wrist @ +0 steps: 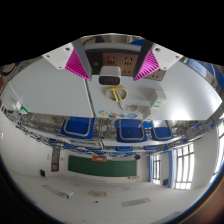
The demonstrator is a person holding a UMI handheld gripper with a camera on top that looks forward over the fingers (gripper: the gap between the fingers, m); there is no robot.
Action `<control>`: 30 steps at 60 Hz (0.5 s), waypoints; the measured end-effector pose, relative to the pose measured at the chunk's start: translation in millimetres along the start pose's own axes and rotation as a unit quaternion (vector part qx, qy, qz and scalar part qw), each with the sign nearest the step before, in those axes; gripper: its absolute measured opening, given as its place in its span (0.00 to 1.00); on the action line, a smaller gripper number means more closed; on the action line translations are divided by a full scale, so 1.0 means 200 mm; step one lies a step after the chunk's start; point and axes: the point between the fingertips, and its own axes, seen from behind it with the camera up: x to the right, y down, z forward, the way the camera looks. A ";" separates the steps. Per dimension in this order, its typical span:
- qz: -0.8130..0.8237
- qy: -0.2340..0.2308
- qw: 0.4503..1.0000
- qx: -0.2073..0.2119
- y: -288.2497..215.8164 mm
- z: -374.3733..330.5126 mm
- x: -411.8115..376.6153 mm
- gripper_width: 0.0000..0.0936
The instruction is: Unplug charger
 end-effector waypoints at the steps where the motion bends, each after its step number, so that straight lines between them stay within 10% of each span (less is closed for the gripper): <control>1: 0.002 0.000 1.000 0.001 0.00 0.03 0.00 0.89; 11: 0.015 0.023 1.000 0.004 0.02 0.20 0.06 0.43; 30: 0.057 0.033 0.998 0.008 -0.03 0.17 0.05 0.27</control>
